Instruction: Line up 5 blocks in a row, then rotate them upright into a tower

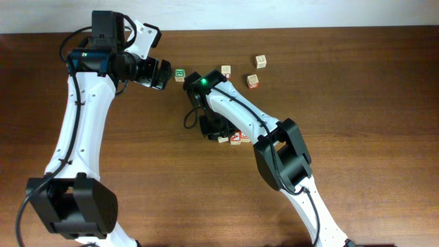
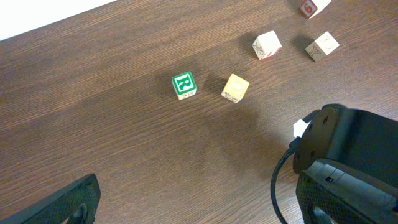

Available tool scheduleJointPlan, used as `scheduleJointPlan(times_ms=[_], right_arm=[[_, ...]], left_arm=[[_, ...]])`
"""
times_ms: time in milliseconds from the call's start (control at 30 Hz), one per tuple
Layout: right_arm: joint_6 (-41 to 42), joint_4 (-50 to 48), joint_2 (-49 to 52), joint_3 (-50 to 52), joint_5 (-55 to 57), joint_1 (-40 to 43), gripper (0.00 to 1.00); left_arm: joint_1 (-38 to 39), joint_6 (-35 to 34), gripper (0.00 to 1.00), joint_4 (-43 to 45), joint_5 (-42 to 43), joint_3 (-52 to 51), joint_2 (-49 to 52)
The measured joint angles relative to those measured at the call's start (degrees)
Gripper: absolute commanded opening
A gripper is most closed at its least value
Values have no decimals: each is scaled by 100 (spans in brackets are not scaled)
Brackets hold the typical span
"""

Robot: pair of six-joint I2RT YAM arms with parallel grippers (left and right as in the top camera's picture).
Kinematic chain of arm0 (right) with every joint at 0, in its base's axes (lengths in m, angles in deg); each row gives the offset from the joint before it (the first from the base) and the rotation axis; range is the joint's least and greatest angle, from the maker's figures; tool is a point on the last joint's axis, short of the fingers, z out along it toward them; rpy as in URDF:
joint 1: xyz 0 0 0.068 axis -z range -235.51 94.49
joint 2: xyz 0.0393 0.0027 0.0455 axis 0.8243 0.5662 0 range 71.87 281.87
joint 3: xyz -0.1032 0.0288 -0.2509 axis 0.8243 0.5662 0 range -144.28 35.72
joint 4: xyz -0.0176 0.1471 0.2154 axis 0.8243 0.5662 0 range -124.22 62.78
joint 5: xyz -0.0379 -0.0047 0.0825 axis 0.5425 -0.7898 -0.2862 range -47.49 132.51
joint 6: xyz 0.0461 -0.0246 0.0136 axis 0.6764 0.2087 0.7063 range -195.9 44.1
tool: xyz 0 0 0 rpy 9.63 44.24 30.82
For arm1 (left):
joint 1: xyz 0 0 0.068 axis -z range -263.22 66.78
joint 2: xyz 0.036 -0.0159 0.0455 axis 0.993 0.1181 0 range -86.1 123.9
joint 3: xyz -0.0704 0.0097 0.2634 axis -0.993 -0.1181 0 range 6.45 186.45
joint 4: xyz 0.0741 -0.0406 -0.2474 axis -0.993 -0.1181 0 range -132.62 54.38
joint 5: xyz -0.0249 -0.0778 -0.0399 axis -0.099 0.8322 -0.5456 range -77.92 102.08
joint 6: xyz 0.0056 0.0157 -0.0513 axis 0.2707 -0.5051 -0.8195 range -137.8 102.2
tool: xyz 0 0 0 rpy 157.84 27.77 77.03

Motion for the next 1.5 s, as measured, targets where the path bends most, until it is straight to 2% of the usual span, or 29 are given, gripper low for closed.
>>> scheduleJointPlan(times_ms=[100, 133, 167, 467, 533, 633, 700, 833, 967, 1033, 1167, 1200, 1233, 1300, 1333, 1433, 1500], right_arm=[[107, 72, 0, 0, 22, 103, 36], [120, 79, 0, 0, 22, 125, 46], [166, 83, 0, 0, 2, 153, 50], [142, 151, 0, -33, -330, 177, 52], [138, 439, 22, -442, -415, 221, 54], [118, 1281, 114, -2140, -461, 507, 55], [-116, 1403, 4, -3237, -767, 844, 53], [-334, 1403, -997, -3707, -1143, 1458, 47], [-610, 1397, -2673, -3676, -1115, 1665, 40], [-651, 1403, -3609, -2959, -994, 1613, 38], [-391, 1016, -4271, -927, -748, 1460, 36], [-264, 170, -4404, 94, -623, 1211, 37], [-181, -168, -4439, 654, -577, 1005, 37], [120, -1611, -4784, 2212, -437, 492, 36], [293, -2476, -4964, 3095, -435, 317, 32], [498, -4614, -4996, 4645, -538, 339, 27], [570, -5565, -4612, 5121, -713, 343, 27]], left_arm=[[0, 0, 99, 0, -2, 0, 0], [0, 0, 99, 0, -2, 0, 0], [0, 0, 99, 0, 0, 0, 0], [0, 0, 99, 0, -2, 0, 0], [0, 0, 99, 0, 0, 0, 0], [0, 0, 99, -2, 0, 0, 0], [0, 0, 99, 0, 0, 0, 0], [0, 0, 99, 2, -2, 0, 0], [0, 0, 99, 2, 0, 0, 0], [0, 0, 99, -4, -2, 0, 0], [0, 0, 99, 2, 0, 0, 0], [0, 0, 99, 0, 0, 0, 0], [0, 0, 99, 0, -2, 0, 0], [0, 0, 99, 4, -2, 0, 0], [0, 0, 99, 0, 2, 2, 0], [0, 0, 99, 7, -4, 2, 0], [0, 0, 99, 2, -2, 2, 0]])
